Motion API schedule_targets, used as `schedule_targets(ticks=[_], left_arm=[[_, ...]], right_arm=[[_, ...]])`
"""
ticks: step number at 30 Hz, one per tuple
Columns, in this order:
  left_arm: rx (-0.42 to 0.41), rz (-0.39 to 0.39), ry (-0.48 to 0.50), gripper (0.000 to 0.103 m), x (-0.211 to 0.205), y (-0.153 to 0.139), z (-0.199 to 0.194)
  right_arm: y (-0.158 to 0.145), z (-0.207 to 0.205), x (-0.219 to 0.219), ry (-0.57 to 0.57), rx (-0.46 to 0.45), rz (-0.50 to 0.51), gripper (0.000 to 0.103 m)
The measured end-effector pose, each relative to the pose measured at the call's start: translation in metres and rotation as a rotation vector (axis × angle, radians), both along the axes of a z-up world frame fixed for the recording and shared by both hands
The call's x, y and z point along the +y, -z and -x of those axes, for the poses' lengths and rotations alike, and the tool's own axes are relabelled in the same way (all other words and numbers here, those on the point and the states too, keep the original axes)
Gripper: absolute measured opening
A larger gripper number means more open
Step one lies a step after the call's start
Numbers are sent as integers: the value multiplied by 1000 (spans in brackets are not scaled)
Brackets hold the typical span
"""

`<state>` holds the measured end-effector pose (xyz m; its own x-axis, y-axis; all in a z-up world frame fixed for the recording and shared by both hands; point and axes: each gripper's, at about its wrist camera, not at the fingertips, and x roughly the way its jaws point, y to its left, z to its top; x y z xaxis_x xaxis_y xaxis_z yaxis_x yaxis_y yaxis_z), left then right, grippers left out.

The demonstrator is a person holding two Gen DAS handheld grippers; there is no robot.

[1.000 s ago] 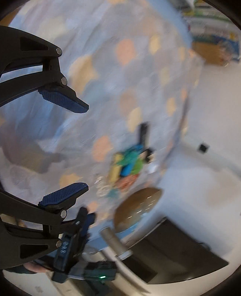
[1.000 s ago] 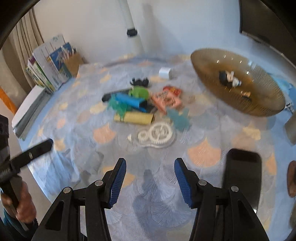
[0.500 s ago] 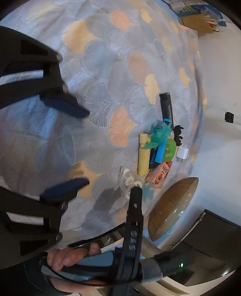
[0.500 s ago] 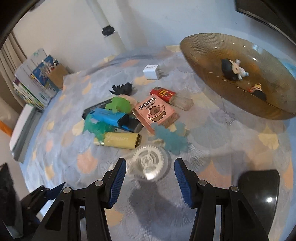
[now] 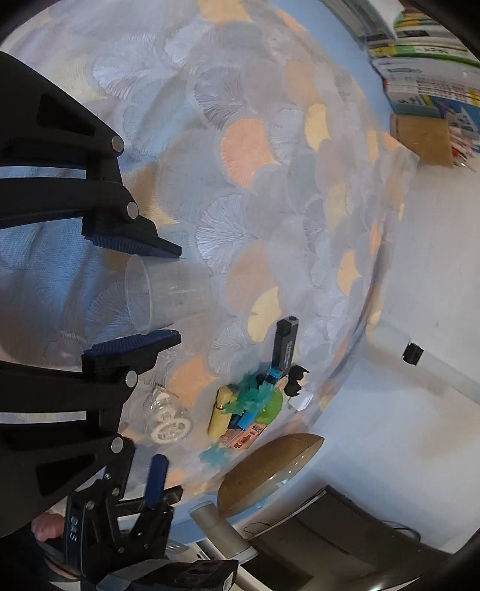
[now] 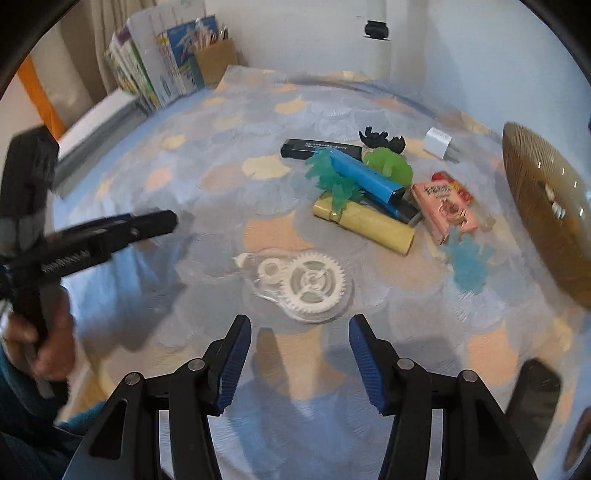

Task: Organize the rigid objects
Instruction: 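Grasp the clear cup with the left tool while the right tool grasps the gear tape dispenser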

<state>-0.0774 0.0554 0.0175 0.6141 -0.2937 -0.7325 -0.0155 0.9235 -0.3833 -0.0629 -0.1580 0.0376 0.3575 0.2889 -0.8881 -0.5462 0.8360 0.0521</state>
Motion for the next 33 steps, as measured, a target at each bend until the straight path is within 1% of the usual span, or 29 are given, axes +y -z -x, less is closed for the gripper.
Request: schedule_targets(ticks=[2,4,7,12,13,15,18,21,23,25,27,30,33], left_arm=[[-7,-6,1,36,-1,1,1],[-7,-18,8,36,-6,1,-1],[-14,-18,11,36,-6,1,-2],[-22,-10,8,36,-6,2,-3],[-23,-16,9,36,-6,2,-3],[-16,-33,7,36,-9,1,-3],[-13,-35,3,36,-9,1,-4],[-10,-33,-1,36,-8,1,-4],[-8,-60,-9,36,-11,-1,-3],[-37,-95,-5,36,-16,-10,2],[-67,-107,2,36,-20,-20,5],[-91,-95,21,36,-23,-28,8],[-93,-101,37,36,-31,-29,10]], right_arm=[[5,-6,5,-18,-27,69,55],[12,-16,11,-33,-28,108,56],[15,-26,21,-62,-25,80,56],[16,-33,32,-71,-38,34,57],[16,-31,33,-71,-47,30,57],[16,-26,31,-65,-61,15,50],[16,-12,28,-42,-92,-8,50],[15,2,23,-19,-97,-8,50],[14,10,18,-13,-101,-6,50],[13,19,10,-2,-107,-4,50],[12,26,1,14,-113,2,50],[9,37,-15,48,-121,11,50],[5,47,-32,75,-123,9,50]])
